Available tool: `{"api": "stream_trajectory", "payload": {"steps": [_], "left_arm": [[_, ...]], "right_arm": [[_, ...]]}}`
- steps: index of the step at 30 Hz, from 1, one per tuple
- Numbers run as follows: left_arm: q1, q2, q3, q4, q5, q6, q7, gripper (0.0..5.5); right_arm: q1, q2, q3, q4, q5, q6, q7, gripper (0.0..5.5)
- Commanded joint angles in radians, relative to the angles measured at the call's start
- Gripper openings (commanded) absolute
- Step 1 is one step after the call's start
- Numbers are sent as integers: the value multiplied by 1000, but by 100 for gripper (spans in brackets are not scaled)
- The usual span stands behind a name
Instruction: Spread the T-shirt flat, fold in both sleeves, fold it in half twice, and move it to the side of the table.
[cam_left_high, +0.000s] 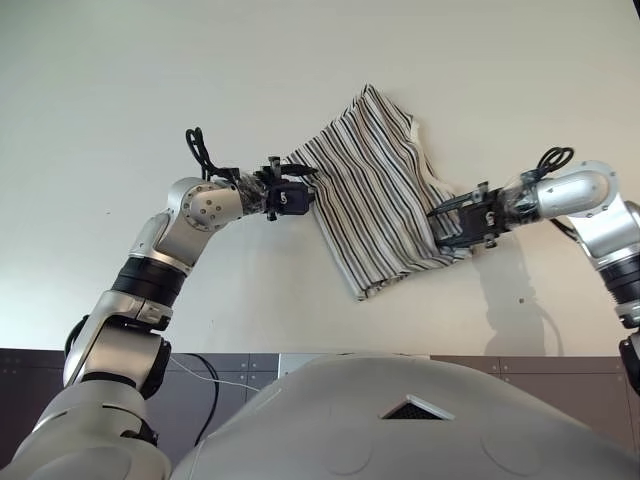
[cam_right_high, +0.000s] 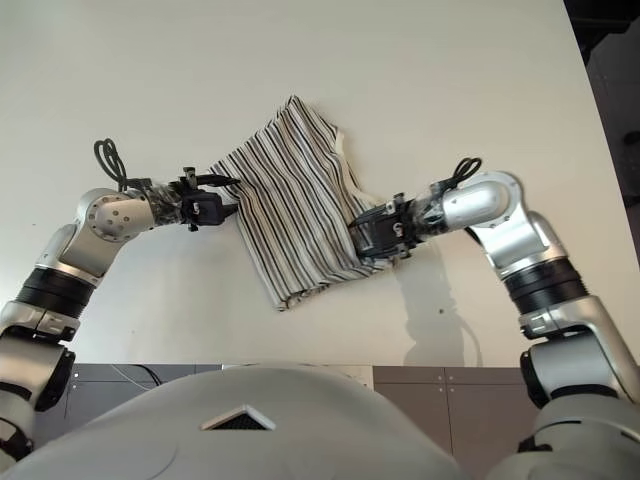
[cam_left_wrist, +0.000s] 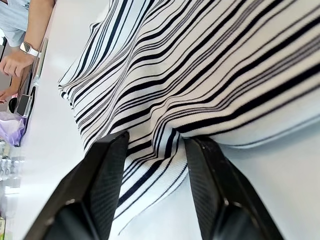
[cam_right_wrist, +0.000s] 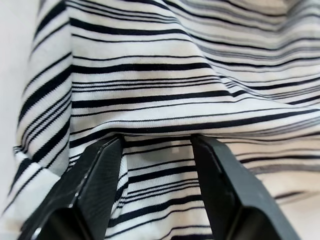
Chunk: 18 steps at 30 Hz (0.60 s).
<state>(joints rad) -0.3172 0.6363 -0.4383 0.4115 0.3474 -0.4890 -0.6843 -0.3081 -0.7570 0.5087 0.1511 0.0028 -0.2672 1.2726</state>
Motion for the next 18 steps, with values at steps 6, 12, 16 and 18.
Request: {"api": "stream_trajectory", "payload": {"steps": [6,12,16,18], "left_arm": [[-284,60,-200,576,368,-281,252,204],[-332,32,-168,679,322,-323,392,204],[-243,115,-35,409,50,-404,253,204],[-144,202,27,217,-45,-385,191,204]], "right_arm": [[-18,19,-36,-208,18,324,15,247],[4,-10,-110,-272,49,372,10,247],[101,-27,-229,-330,115,359,-56,247],[166,-30,-317,-367,164,355,-103,247]]}}
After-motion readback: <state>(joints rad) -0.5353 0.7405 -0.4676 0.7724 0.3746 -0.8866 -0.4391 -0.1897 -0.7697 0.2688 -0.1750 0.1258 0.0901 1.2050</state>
